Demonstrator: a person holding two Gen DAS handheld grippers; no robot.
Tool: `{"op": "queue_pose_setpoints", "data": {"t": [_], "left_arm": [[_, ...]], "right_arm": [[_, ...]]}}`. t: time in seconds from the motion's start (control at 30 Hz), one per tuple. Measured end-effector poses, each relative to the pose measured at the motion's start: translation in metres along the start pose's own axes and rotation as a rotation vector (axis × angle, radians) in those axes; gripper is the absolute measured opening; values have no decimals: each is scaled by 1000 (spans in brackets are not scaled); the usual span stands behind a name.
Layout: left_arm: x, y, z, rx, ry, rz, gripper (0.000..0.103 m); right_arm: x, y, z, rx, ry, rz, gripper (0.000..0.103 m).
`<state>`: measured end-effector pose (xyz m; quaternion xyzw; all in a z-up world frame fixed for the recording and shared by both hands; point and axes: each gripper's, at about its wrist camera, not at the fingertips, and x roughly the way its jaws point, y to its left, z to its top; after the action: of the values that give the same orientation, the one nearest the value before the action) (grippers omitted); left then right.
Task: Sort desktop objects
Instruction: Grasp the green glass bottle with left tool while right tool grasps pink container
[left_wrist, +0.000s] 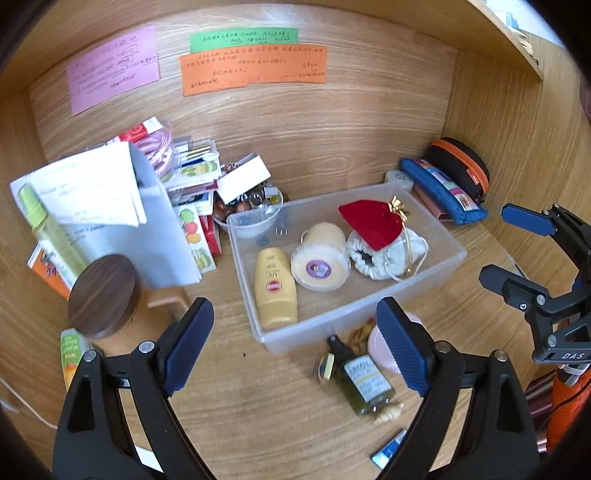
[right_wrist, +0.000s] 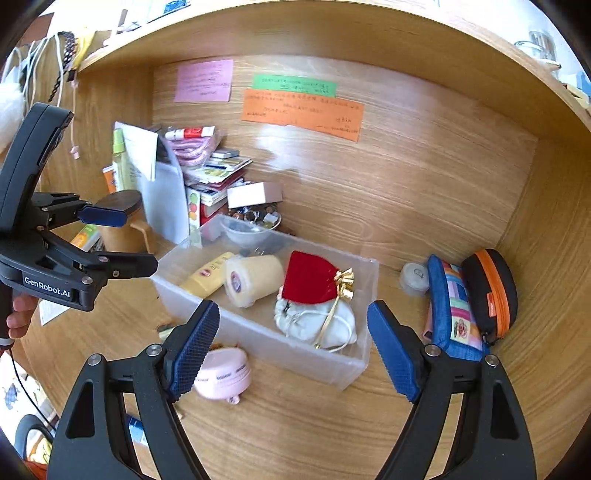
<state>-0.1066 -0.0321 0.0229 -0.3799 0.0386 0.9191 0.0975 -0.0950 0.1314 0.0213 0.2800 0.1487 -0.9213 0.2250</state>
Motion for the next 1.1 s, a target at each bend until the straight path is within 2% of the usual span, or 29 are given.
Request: {"op": "queue_pose_setpoints", "data": {"t": [0.33,0.67,0.8,0.9,1.1], "left_arm": [[16,-13,-38,-11,53,-25,91],[49,-30,-71,-57,130,-79,90],[52,-32,-75,-72,144,-117,73],[55,-33,-77,-58,152,-96,61],[60,-18,-81,-90,170,-107,58]], "right_arm": [[6,15,-33,-3,52,14,80],[17,10,-64,28,114,51,80],[24,10,-71,29,135,89,80],[32,15,-73,22,151,122,80],[54,30,-71,-28,181,160,80]]}}
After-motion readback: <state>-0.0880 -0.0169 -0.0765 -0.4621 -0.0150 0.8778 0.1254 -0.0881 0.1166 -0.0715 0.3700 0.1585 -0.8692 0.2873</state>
